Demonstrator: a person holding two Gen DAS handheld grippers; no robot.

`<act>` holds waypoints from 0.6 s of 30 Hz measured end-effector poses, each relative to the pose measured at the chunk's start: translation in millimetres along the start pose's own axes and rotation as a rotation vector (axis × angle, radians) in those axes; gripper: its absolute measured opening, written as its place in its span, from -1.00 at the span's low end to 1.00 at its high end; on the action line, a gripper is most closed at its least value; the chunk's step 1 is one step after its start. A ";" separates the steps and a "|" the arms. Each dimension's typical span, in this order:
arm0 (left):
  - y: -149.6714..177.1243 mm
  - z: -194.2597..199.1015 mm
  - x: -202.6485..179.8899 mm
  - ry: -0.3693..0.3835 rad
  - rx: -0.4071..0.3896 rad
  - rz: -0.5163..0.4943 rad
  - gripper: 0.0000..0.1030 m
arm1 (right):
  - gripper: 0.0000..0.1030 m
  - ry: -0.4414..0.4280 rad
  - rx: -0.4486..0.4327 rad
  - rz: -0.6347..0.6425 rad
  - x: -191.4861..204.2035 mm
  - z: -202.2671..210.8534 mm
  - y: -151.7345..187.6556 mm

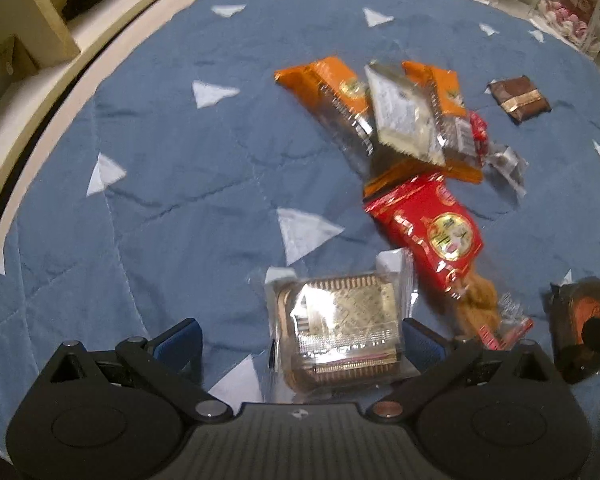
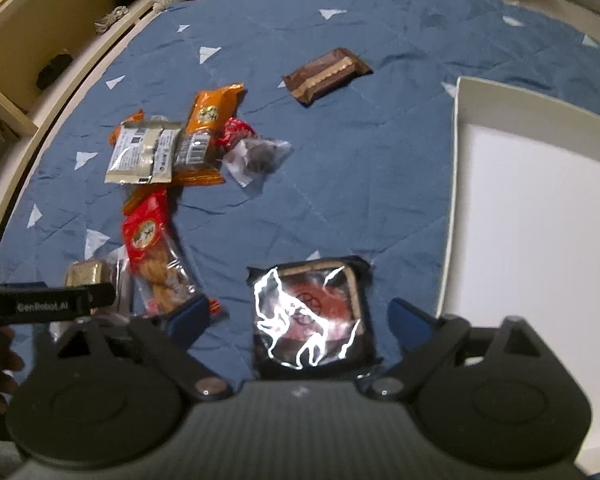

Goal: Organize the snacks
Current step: 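Lower left tool onto gold square cake while right tool lowers onto round red cake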

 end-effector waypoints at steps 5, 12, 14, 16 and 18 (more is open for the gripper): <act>0.5 -6.8 12.6 0.065 0.063 0.107 1.00 | 0.75 0.028 0.050 0.013 0.9 -13.3 3.7; -3.3 -1.6 10.5 0.136 0.047 0.126 0.95 | 0.68 0.085 0.058 0.093 6.1 -28.6 4.7; -4.9 0.1 7.0 0.163 0.042 0.122 0.83 | 0.54 0.087 0.064 0.120 8.8 -31.6 6.0; -1.2 4.8 -2.7 0.175 0.046 0.115 0.72 | 0.39 0.093 0.076 0.136 8.5 -32.7 7.6; -1.7 2.4 -5.1 0.163 0.050 0.110 0.57 | 0.37 0.098 0.075 0.142 9.2 -33.0 9.1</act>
Point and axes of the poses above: each gripper's, at about its wrist camera, not at the fingertips, and z roughly against the way its jaws point, x to its left, y to its underside, the point moved 6 cm from there along -z, roughly the way its jaws point, and after that the axes turned 3 degrees about y, right-handed, at the moved point
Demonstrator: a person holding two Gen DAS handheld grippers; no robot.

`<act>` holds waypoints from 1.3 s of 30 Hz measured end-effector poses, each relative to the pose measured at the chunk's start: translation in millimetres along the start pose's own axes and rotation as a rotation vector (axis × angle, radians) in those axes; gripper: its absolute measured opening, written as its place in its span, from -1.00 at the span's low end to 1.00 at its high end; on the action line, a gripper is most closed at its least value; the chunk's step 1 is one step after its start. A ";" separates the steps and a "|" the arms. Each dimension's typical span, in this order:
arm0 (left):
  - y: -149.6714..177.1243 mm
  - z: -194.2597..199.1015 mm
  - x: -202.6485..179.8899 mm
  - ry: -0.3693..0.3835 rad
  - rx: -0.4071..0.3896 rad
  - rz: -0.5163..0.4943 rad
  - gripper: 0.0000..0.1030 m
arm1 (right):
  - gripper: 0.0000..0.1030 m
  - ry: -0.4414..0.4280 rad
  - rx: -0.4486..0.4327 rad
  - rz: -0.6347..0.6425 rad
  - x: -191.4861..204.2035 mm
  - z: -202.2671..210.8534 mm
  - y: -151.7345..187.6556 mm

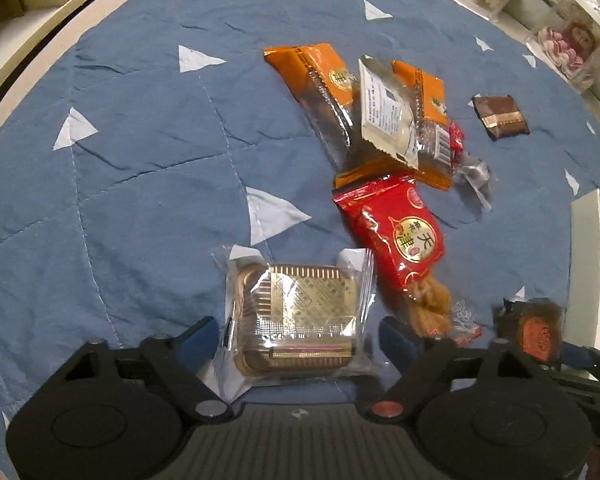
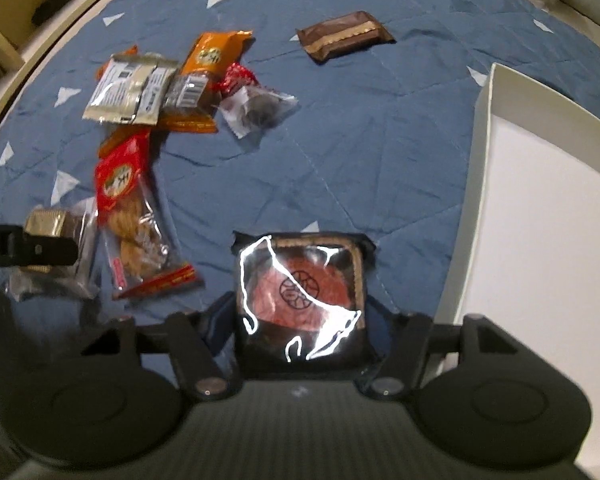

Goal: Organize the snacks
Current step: 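Lower left tool onto gold square cake while right tool lowers onto round red cake, then lift both cakes and carry them over the white box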

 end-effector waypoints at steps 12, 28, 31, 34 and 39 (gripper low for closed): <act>-1.8 11.9 -0.4 -0.013 -0.039 -0.049 0.27 | 0.32 -0.014 -0.060 -0.034 -4.1 21.3 -0.9; -7.7 59.5 -13.0 0.076 -0.178 -0.016 0.27 | 0.32 -0.070 -0.177 -0.130 -27.1 82.7 -1.3; -7.0 68.9 -24.6 0.102 -0.204 -0.034 0.27 | 0.32 -0.067 -0.206 -0.153 -37.5 97.6 -0.8; -5.1 77.1 -38.2 0.115 -0.220 -0.060 0.27 | 0.33 -0.040 -0.236 -0.158 -49.4 111.9 2.1; 5.4 89.8 -66.7 0.159 -0.247 -0.130 0.27 | 0.33 0.002 -0.278 -0.166 -73.9 135.8 15.3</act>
Point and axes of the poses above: each gripper's, at about its wrist camera, not at the fingertips, and z roughly against the way its jaws point, x to its left, y to its underside, the point moved 6 cm from there along -z, roughly the way its jaws point, and after that the axes turned 3 degrees about y, right-handed, at the moved point
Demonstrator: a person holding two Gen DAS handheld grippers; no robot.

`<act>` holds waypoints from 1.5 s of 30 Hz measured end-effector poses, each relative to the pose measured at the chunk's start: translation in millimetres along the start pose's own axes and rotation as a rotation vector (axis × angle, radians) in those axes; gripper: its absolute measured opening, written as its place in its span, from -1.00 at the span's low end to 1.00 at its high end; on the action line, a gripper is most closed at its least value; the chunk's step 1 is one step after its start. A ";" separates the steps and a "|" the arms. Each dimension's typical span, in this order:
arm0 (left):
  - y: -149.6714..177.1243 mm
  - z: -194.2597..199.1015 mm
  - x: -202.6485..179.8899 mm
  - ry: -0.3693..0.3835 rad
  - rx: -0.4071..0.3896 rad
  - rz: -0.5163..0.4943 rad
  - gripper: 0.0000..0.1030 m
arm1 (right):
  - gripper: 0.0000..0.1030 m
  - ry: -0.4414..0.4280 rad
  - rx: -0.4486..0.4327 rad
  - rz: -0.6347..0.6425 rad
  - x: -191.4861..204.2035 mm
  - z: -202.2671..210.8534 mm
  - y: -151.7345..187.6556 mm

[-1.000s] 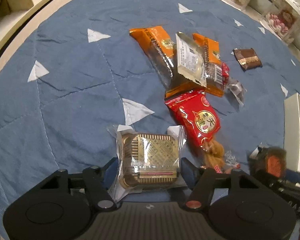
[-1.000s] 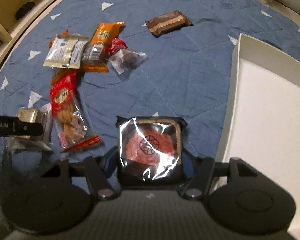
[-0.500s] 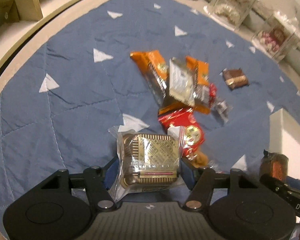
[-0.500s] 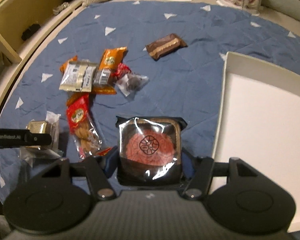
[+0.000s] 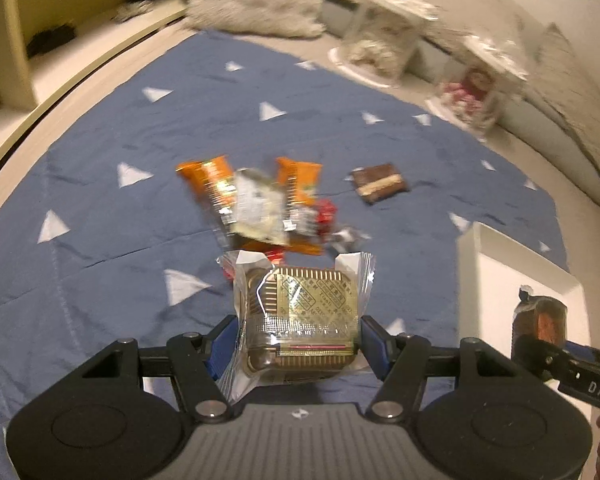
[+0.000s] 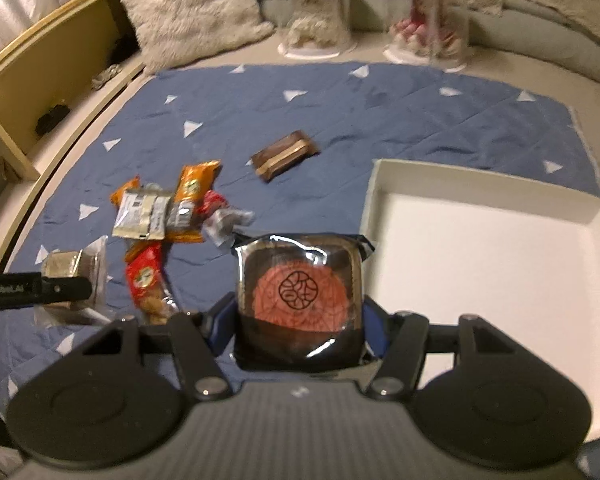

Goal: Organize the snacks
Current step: 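Lift both cakes and carry them over the white box, then lower both cakes into the white box and open both tools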

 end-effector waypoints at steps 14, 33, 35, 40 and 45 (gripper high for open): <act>19.9 4.9 -113.1 0.085 -0.010 -0.172 0.27 | 0.33 0.097 -0.038 -0.071 -82.9 43.8 25.6; 67.6 -53.3 -231.5 0.236 0.113 -0.254 0.27 | 0.34 0.199 0.009 -0.213 -191.5 53.0 66.9; 72.3 -61.5 -235.4 0.250 0.137 -0.238 0.27 | 0.34 0.206 0.025 -0.215 -194.7 47.7 67.8; 79.0 -77.4 -239.7 0.299 0.174 -0.176 0.28 | 0.35 0.202 0.058 -0.208 -201.0 35.1 66.8; 85.4 -92.8 -240.1 0.341 0.221 -0.118 0.29 | 0.35 0.189 0.083 -0.207 -201.0 24.6 64.7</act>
Point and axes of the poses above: each gripper's, at about its wrist camera, not at the fingertips, and z roughly against the way its jaws point, x to its left, y to its underside, the point moved 6 cm from there along -z, roughly the way its jaws point, and after that the axes turned 3 degrees about y, right-handed, at the moved point
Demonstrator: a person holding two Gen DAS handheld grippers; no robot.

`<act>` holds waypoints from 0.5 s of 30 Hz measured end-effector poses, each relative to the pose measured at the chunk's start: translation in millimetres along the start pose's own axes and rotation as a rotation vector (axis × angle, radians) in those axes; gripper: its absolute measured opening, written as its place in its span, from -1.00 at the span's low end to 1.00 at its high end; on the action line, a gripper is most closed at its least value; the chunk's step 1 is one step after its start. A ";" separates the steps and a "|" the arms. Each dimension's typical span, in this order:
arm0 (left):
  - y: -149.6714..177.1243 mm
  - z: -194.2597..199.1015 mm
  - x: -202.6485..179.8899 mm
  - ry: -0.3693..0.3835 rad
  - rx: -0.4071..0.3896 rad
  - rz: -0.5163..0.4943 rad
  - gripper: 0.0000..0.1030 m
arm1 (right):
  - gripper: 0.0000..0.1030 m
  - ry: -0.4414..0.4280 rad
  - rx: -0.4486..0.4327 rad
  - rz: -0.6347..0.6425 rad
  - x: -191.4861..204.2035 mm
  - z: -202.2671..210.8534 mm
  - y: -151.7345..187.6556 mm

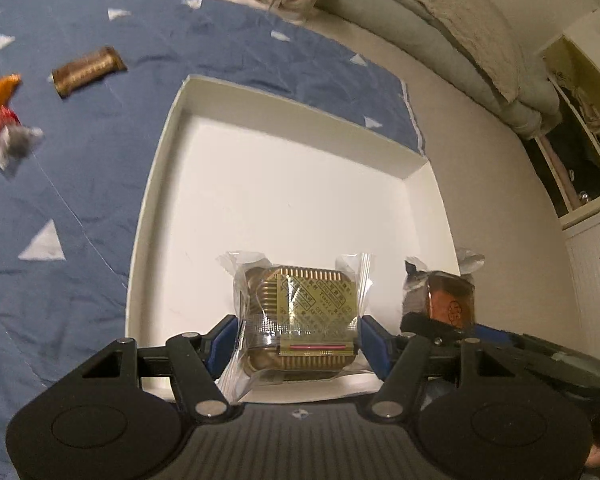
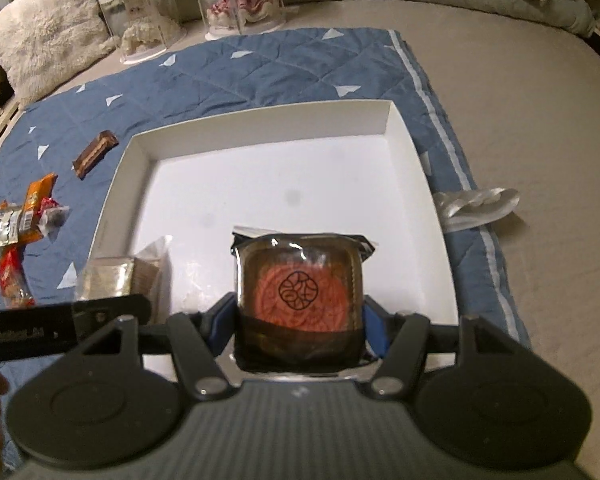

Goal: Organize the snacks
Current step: 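Lower both cakes into the white box and open both tools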

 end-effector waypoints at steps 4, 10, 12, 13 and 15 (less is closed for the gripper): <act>-0.1 -5.3 4.9 -0.002 0.021 0.020 0.51 | 0.37 0.000 0.008 0.031 4.7 -6.9 -0.6; -1.3 -0.5 8.4 -0.055 0.026 -0.027 0.59 | 0.55 0.036 0.009 0.032 3.7 -10.9 -1.1; 0.6 0.1 10.4 -0.069 0.033 -0.037 0.59 | 0.56 0.045 0.023 0.020 1.3 -11.6 -0.1; 1.6 0.5 11.3 -0.076 0.037 -0.042 0.59 | 0.56 0.047 0.029 0.016 0.5 -12.1 0.7; 3.3 0.5 12.9 -0.094 0.044 -0.053 0.59 | 0.56 0.047 0.039 0.017 -0.7 -12.5 3.0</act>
Point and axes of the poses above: each gripper's, at about its wrist camera, not at the fingertips, and z roughly against the way its jaws point, x to its left, y to its underside, the point moved 6 cm from there along -z, roughly the way its jaws point, and after that the axes turned 3 degrees about y, right-handed, at the moved point
